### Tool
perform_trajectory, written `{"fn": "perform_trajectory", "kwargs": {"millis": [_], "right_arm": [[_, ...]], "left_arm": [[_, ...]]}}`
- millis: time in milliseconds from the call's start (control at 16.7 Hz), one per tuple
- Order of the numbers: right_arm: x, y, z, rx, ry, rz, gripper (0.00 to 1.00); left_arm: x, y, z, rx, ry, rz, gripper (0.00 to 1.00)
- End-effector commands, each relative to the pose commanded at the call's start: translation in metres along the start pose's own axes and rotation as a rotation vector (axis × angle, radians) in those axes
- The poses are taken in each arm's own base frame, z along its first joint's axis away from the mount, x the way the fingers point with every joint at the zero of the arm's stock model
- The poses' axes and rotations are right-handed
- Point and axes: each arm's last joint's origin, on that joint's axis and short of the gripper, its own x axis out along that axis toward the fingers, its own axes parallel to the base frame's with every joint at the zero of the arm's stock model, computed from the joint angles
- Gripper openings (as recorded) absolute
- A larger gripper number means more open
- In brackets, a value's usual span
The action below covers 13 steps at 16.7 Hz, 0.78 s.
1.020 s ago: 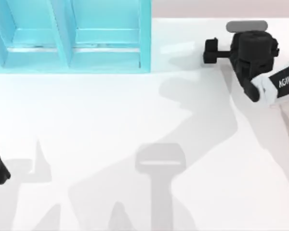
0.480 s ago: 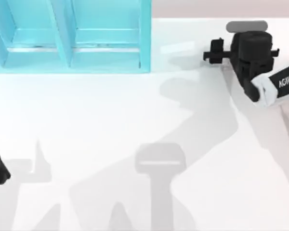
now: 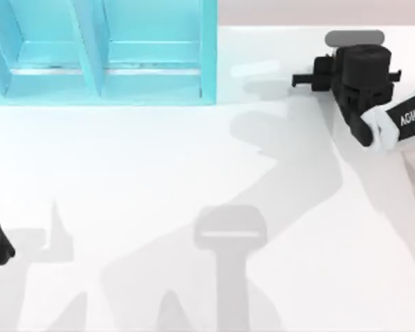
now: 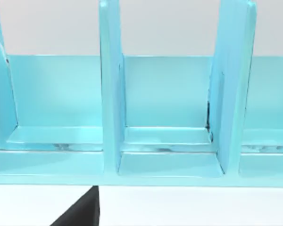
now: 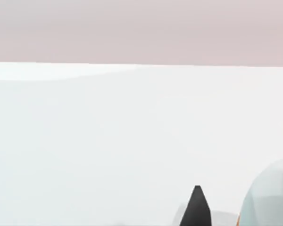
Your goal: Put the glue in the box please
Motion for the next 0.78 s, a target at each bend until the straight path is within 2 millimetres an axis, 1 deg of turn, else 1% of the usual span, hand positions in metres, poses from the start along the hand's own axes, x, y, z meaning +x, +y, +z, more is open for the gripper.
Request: {"fn": "perform_trajectory", "kwargs": {"millis": [540, 600, 780], "right_arm": [[-0.001, 0.002, 0.002, 0.002, -0.003, 0.004, 0.0], [-0.001, 0.002, 0.009, 0.005, -0.008, 0.003, 0.0], [-0.009, 0.001, 0.042, 0.01, -0.02, 0.003, 0.0]], "left_arm": [[0.0, 0.0, 0.0, 0.0, 0.0, 0.0, 1.0], [0.0, 0.0, 0.0, 0.0, 0.0, 0.0, 1.0], [0.0, 0.0, 0.0, 0.0, 0.0, 0.0, 1.0]]}}
